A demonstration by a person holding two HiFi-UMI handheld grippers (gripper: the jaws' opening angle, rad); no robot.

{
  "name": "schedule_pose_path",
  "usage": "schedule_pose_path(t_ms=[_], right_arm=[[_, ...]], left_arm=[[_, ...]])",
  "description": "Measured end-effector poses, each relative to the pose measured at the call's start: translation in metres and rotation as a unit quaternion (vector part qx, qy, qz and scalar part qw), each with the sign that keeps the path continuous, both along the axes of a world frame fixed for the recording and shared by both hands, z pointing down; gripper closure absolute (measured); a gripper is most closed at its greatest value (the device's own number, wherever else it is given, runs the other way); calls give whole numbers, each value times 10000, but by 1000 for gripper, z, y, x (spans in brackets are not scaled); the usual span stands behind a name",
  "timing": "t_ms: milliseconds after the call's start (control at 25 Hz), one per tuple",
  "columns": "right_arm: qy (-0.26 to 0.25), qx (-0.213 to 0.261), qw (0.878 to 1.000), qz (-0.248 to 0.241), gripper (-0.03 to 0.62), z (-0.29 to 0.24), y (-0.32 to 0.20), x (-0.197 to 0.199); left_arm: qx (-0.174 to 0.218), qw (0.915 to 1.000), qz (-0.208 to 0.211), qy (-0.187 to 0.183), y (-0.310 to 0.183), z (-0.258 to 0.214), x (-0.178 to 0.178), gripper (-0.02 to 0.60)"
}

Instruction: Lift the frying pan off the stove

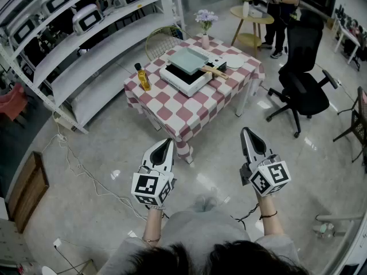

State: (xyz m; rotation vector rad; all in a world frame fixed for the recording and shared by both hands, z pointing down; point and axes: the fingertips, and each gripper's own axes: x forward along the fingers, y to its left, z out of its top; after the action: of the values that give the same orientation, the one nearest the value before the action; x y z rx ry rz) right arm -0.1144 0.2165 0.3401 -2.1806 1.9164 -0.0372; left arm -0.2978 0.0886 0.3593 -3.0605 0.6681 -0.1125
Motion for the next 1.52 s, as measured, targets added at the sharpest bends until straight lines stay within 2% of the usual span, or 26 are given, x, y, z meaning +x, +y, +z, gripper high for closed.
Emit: schedule_pose_path(t_ms=[520, 840, 1160, 1520], right_arm=[[-49, 56, 9999, -133, 572, 1, 12, 16], [-79, 57, 9996, -254, 572, 1, 0, 26], [-208, -18, 9990, -385, 572, 12, -34, 43], [-369, -21, 9988, -306, 572, 19, -96, 86]], left_arm=[[-4, 10000, -14, -28, 18, 2, 18, 554], [-117, 9998, -28, -149, 22, 13, 29, 554], [-284, 9993, -128, -214, -9, 24, 45, 554], [-394, 9989, 116, -215, -67, 32, 100, 554]])
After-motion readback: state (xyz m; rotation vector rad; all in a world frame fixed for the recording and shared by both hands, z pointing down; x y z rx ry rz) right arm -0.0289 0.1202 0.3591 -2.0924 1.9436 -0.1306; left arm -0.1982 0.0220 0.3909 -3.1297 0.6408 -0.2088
